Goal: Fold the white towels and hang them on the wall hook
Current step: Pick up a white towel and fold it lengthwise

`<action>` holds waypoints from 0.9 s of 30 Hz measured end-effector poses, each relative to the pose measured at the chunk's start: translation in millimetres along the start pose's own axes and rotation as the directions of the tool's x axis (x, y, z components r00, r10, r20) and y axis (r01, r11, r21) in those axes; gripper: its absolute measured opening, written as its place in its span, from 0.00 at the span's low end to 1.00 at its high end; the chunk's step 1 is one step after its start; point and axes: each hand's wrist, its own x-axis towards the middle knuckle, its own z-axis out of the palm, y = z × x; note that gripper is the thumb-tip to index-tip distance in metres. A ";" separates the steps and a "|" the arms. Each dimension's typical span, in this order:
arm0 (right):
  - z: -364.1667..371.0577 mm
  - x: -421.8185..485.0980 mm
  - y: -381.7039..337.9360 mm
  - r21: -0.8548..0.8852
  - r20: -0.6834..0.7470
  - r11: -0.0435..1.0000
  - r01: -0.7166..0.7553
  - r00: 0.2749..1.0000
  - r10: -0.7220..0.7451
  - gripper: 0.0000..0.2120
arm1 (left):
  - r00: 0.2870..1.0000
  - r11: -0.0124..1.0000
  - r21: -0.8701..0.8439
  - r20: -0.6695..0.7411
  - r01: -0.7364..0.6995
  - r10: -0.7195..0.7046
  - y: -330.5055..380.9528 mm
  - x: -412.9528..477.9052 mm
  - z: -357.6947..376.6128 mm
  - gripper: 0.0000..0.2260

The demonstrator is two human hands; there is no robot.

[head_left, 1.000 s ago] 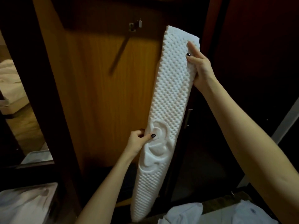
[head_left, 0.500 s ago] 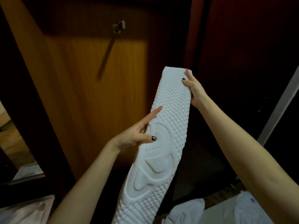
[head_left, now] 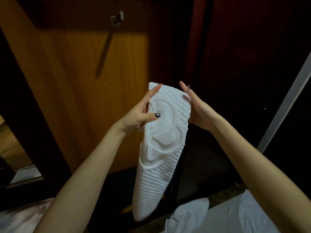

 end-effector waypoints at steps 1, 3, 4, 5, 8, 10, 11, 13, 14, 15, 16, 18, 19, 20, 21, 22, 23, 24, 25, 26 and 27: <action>1.3 2.5 -3.6 -0.053 -0.045 0.997 0.060 0.997 -0.063 0.20 | 1.000 0.999 0.047 -0.021 -0.009 0.010 1.0 2.9 -1.3 0.35; 5.6 8.6 -6.1 -0.104 -0.084 0.977 0.188 0.977 -0.197 0.26 | 0.996 0.988 0.152 -0.081 -0.023 0.036 3.5 10.0 -5.6 0.35; 9.2 11.3 -6.7 -0.093 -0.079 0.968 0.233 0.967 -0.241 0.26 | 0.992 0.982 0.187 -0.110 -0.033 0.054 5.0 13.3 -7.9 0.36; 12.8 14.1 -7.9 -0.070 -0.076 0.961 0.266 0.960 -0.271 0.24 | 0.988 0.980 0.192 -0.137 -0.050 0.077 6.8 15.9 -9.6 0.37; 21.8 24.7 -17.5 -0.023 -0.070 0.952 0.307 0.949 -0.308 0.22 | 0.957 0.988 0.105 -0.256 -0.111 0.135 8.5 17.4 -14.4 0.39; 25.5 33.9 -25.1 -0.054 -0.084 0.944 0.327 0.940 -0.330 0.20 | 0.909 0.990 0.038 -0.392 -0.138 0.142 3.8 14.4 -16.0 0.35; 27.0 38.5 -28.7 -0.066 -0.117 0.938 0.340 0.931 -0.346 0.19 | 0.874 0.990 0.017 -0.467 -0.142 0.133 -0.1 12.5 -15.5 0.31; 28.8 46.7 -35.7 -0.071 -0.203 0.931 0.358 0.909 -0.365 0.18 | 0.808 0.991 0.053 -0.573 -0.125 0.133 -13.8 8.2 -10.2 0.23; 28.9 49.7 -38.6 -0.064 -0.230 0.930 0.362 0.902 -0.366 0.17 | 0.781 0.986 0.125 -0.603 -0.106 0.161 -24.0 3.1 -6.1 0.19; 28.4 52.2 -41.5 -0.049 -0.241 0.931 0.362 0.900 -0.363 0.16 | 0.766 0.977 0.194 -0.614 -0.085 0.189 -36.8 -3.7 -2.5 0.16; 27.2 53.7 -44.4 -0.033 -0.240 0.932 0.362 0.902 -0.359 0.16 | 0.767 0.968 0.241 -0.608 -0.067 0.205 -49.7 -10.9 1.4 0.14; 24.9 55.2 -49.6 -0.018 -0.213 0.933 0.359 0.911 -0.354 0.17 | 0.784 0.962 0.269 -0.590 -0.034 0.193 -65.0 -25.8 11.6 0.11; 24.6 55.9 -51.7 -0.022 -0.191 0.933 0.359 0.915 -0.356 0.17 | 0.791 0.964 0.265 -0.582 -0.035 0.189 -68.2 -30.2 15.6 0.10; 24.6 56.7 -53.8 -0.028 -0.169 0.931 0.363 0.917 -0.362 0.17 | 0.792 0.964 0.263 -0.578 -0.050 0.198 -70.2 -32.6 18.1 0.07; 24.4 57.3 -56.0 -0.028 -0.146 0.929 0.370 0.918 -0.370 0.18 | 0.788 0.963 0.260 -0.578 -0.071 0.214 -70.8 -34.3 19.1 0.04; 23.9 57.6 -58.3 -0.013 -0.126 0.927 0.376 0.919 -0.374 0.18 | 0.775 0.971 0.223 -0.596 -0.090 0.209 -72.0 -35.3 18.8 0.04; 22.4 57.5 -60.8 0.020 -0.109 0.925 0.379 0.921 -0.374 0.18 | 0.769 0.984 0.149 -0.616 -0.096 0.168 -73.7 -36.5 17.6 0.06; 19.9 57.2 -63.1 0.064 -0.093 0.924 0.378 0.924 -0.371 0.18 | 0.782 0.994 0.078 -0.614 -0.080 0.111 -74.6 -37.9 16.1 0.09; 16.8 57.0 -65.2 0.108 -0.080 0.920 0.376 0.926 -0.369 0.18 | 0.802 0.998 0.045 -0.593 -0.053 0.069 -74.6 -39.8 14.6 0.12; 13.5 56.8 -66.5 0.144 -0.072 0.916 0.375 0.927 -0.368 0.18 | 0.830 0.997 0.070 -0.553 -0.034 0.067 -74.3 -41.8 12.7 0.12; 10.7 57.4 -67.1 0.170 -0.070 0.911 0.375 0.927 -0.368 0.18 | 0.858 0.990 0.133 -0.502 -0.045 0.106 -73.9 -44.3 10.9 0.08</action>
